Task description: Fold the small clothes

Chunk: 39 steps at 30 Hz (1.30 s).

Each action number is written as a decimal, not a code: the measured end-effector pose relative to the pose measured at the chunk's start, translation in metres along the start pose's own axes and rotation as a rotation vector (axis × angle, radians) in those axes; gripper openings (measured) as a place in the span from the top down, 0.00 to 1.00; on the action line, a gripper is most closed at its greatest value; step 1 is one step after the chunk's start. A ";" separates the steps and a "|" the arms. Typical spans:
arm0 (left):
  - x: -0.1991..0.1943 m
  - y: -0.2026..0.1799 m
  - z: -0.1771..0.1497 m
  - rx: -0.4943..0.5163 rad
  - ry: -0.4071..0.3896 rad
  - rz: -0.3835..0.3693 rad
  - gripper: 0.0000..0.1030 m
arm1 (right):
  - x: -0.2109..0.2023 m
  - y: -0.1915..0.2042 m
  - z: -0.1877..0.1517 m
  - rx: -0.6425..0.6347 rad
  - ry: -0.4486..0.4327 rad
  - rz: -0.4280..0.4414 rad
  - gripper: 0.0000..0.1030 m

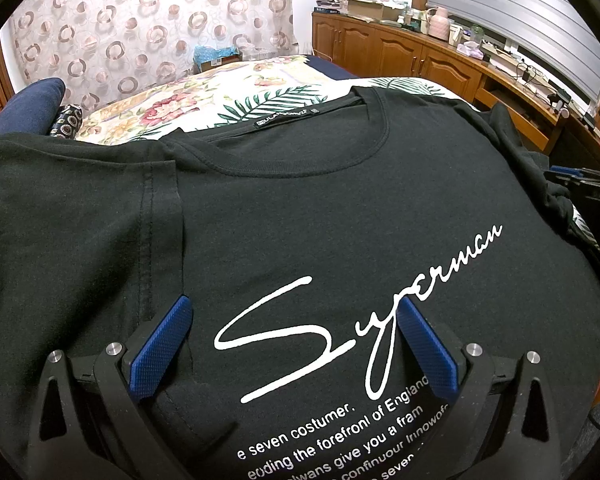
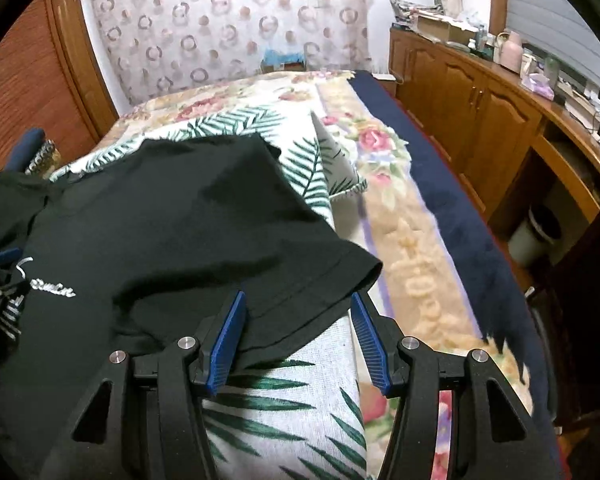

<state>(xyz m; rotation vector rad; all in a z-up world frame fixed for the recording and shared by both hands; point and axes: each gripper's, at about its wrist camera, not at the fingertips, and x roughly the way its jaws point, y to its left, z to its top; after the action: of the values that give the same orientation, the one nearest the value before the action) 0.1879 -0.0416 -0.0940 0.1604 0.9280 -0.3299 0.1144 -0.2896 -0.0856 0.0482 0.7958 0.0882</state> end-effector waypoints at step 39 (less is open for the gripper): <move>-0.061 0.030 -0.012 -0.115 -0.180 0.045 0.01 | -0.021 0.142 0.078 -0.318 -0.155 0.267 0.75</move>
<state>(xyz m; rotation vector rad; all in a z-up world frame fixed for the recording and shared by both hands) 0.1555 0.0031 -0.0518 0.0445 0.7614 -0.2439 0.1469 -0.1512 -0.0059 -0.1389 0.6095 0.4580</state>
